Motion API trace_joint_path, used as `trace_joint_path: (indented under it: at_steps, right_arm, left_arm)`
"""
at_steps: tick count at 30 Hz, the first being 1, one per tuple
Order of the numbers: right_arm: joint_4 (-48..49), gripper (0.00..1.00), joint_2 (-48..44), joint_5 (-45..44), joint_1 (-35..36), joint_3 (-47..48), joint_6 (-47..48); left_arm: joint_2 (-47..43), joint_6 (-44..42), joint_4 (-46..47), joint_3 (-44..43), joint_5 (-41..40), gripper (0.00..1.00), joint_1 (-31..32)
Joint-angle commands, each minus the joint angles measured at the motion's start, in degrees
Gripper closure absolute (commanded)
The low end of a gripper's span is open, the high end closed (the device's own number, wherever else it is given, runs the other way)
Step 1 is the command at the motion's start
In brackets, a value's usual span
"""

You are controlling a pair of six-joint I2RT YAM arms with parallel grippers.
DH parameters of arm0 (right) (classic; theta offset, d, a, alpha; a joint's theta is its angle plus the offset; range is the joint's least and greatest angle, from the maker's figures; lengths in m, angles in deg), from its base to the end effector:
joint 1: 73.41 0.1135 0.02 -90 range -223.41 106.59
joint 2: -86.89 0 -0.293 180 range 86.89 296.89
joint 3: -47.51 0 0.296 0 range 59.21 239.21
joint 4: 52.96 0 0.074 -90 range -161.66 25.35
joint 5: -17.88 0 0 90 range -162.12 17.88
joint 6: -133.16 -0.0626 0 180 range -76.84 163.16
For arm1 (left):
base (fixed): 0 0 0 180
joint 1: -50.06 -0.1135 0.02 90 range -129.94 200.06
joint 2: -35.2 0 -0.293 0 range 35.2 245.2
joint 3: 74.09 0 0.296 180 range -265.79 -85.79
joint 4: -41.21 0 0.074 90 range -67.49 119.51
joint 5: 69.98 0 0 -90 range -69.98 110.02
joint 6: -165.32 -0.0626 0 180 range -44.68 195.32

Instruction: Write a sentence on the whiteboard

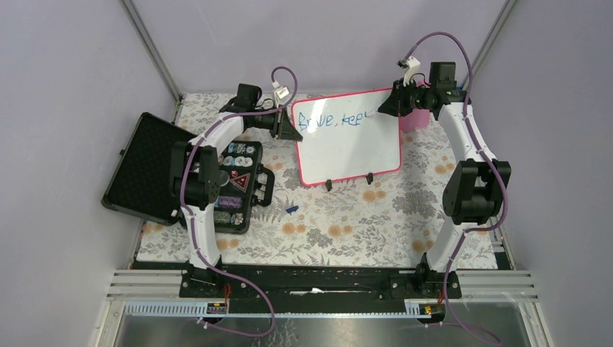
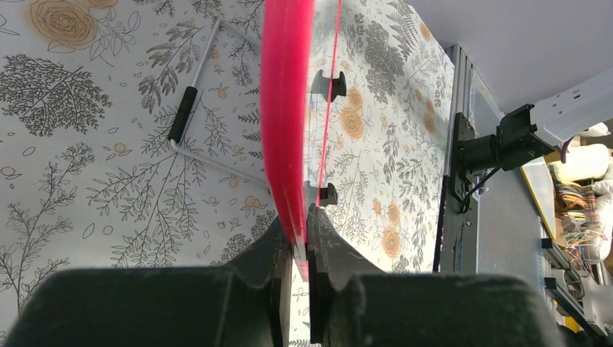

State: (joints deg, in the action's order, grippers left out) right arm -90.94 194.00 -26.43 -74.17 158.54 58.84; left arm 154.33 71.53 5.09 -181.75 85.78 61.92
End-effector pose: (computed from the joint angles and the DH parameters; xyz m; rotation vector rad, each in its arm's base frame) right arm 0.4996 0.0382 0.3478 -0.6993 1.9139 0.6782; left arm 0.4971 -0.1627 0.2370 0.8126 2.0209 -1.4201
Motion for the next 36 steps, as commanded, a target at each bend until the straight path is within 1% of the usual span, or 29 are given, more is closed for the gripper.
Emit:
trace_joint_path:
  at_steps: [1,20,25,29,36]
  right_arm:
    - [1.3,1.0,-1.7,-1.5,0.5,-1.7,1.9]
    - [1.6,1.0,-5.4,1.4,1.2,-8.7,2.6]
    - [0.6,1.0,-5.9,4.1,2.1,-7.2,2.4]
    - [1.1,1.0,-6.1,6.3,1.2,-4.7,0.2]
    - [1.5,1.0,-5.5,4.7,1.1,-2.0,-0.3]
  left_arm:
    - [-1.0,-2.7,2.5,0.1,-1.3,1.0,0.5]
    - [-0.7,-2.6,2.5,-0.2,-1.2,1.0,0.5]
    - [-0.8,-2.5,2.5,-0.1,-1.2,1.0,0.5]
    - [-0.8,-2.5,2.5,-0.1,-1.2,1.0,0.5]
    - [-1.3,-2.7,2.5,0.1,-1.1,1.0,0.5]
